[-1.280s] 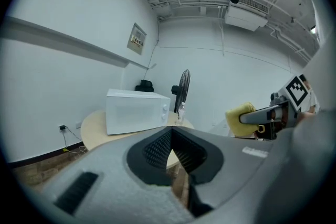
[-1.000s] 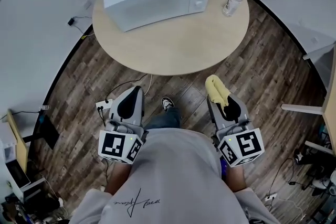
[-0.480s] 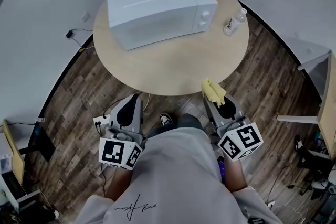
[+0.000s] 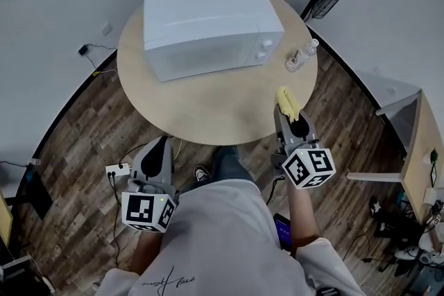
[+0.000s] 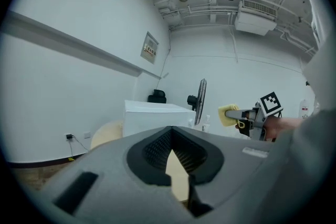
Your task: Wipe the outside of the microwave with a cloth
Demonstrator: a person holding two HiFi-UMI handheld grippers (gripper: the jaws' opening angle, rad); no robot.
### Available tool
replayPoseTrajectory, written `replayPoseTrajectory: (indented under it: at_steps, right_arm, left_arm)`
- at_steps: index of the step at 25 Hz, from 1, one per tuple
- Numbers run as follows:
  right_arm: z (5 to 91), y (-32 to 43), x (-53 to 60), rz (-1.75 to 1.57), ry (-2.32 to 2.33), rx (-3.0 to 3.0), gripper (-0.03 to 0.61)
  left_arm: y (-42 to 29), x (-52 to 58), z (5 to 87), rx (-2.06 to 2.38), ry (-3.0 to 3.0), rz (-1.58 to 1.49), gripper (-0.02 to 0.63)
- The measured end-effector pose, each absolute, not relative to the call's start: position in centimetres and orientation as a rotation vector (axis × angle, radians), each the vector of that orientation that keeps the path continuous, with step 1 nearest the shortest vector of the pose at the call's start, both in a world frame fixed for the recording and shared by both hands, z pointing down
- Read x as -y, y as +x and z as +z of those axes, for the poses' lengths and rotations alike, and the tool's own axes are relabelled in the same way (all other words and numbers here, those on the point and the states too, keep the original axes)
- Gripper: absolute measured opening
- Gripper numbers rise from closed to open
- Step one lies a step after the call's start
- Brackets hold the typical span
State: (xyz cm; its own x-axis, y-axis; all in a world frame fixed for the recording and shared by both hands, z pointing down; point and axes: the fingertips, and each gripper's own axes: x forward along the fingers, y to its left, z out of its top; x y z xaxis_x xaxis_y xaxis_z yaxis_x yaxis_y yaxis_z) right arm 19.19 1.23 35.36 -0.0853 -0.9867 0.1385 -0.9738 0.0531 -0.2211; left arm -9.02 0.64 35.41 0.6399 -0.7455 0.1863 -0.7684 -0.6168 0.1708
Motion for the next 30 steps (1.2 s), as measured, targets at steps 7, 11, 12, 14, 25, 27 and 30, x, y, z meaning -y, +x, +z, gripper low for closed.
replayPoseTrajectory:
  at_steps: [7, 11, 12, 14, 25, 27, 30]
  right_arm:
    - [36.4, 23.4, 5.1, -0.325, -2.147, -2.229, 0.123]
    - [37.1, 26.2, 8.4, -0.304, -2.175, -2.161, 0.123]
    - [37.3, 27.0, 9.2, -0.309, -2.188, -2.138, 0.123]
    - [37.9, 28.4, 11.0, -0.332, -2.2, -2.095, 0.123]
    - [40.9, 33.0, 18.3, -0.439, -2.255, -1.94, 0.123]
    - [41.6, 33.3, 18.8, -0.451, -2.26, -1.922, 0.123]
    - [42.1, 33.3, 19.6, -0.434, -2.266, -1.912, 0.123]
  left_arm:
    - [-10.2, 0.6, 35.6, 1.312, 2.567, 0.149, -0.009]
    - [-10.5, 1.0, 36.1, 1.36, 2.532, 0.191, -0.009]
    - [-10.4, 1.0, 36.1, 1.363, 2.528, 0.192, -0.009]
    - [-10.2, 1.2, 36.0, 1.359, 2.528, 0.188, -0.009]
    - [-7.2, 2.8, 36.0, 1.293, 2.559, 0.225, -0.009]
    - [-6.7, 3.1, 35.9, 1.285, 2.565, 0.23, -0.009]
    - [-6.3, 3.7, 36.1, 1.281, 2.566, 0.236, -0.009]
